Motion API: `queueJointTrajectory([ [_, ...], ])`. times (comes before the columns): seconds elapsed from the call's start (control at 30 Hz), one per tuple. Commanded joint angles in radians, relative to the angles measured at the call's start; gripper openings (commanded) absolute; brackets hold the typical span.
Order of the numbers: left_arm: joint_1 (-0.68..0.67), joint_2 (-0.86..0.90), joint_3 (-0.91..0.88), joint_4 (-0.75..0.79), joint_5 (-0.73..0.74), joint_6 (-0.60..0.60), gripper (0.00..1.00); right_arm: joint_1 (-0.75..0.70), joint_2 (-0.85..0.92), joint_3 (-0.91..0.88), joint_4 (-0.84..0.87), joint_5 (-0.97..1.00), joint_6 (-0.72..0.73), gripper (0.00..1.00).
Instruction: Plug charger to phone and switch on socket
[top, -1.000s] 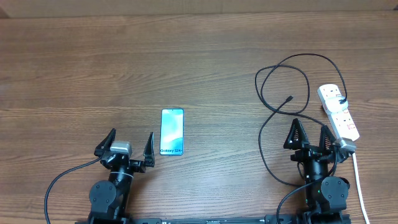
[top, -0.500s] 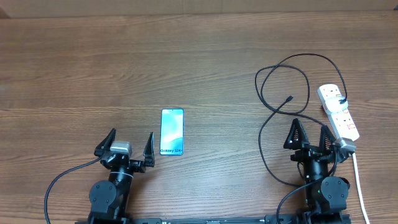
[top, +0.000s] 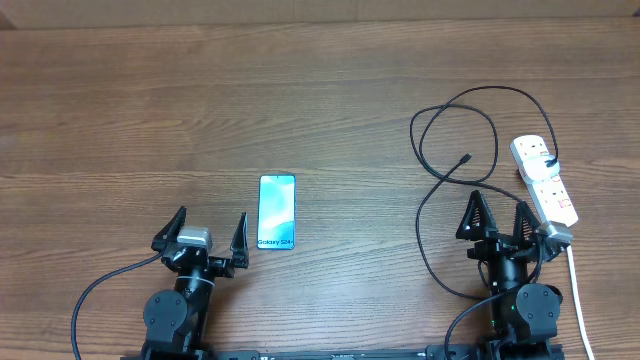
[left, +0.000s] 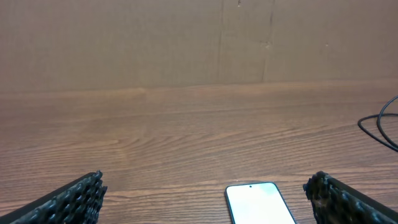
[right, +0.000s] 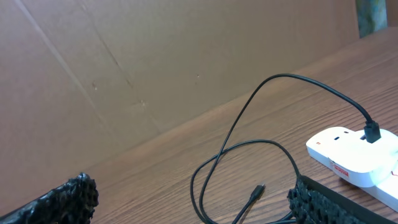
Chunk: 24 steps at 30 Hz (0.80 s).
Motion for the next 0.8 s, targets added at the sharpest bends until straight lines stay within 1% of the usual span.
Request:
queueJointTrajectory([
  [0.0,0.006,-0.007,-0.003,-0.002,-0.010,0.004,1.00,-0.003,-0.009,-0.011,0.005,-0.002,-0.004,1.00],
  [0.13,0.006,-0.007,-0.003,-0.001,-0.010,0.004,1.00,-0.003,-0.009,-0.011,0.005,-0.002,-0.004,1.00],
  [0.23,0.006,-0.007,-0.003,-0.001,-0.013,0.026,1.00,-0.003,-0.009,-0.011,0.005,-0.002,-0.004,1.00],
  [0.6,0.006,-0.007,-0.003,0.002,-0.014,0.026,0.99,-0.003,-0.009,-0.011,0.005,-0.002,-0.004,1.00],
  [0.77,0.005,-0.007,-0.003,-0.001,0.009,-0.024,1.00,-0.003,-0.009,-0.011,0.005,-0.002,-0.004,1.00],
])
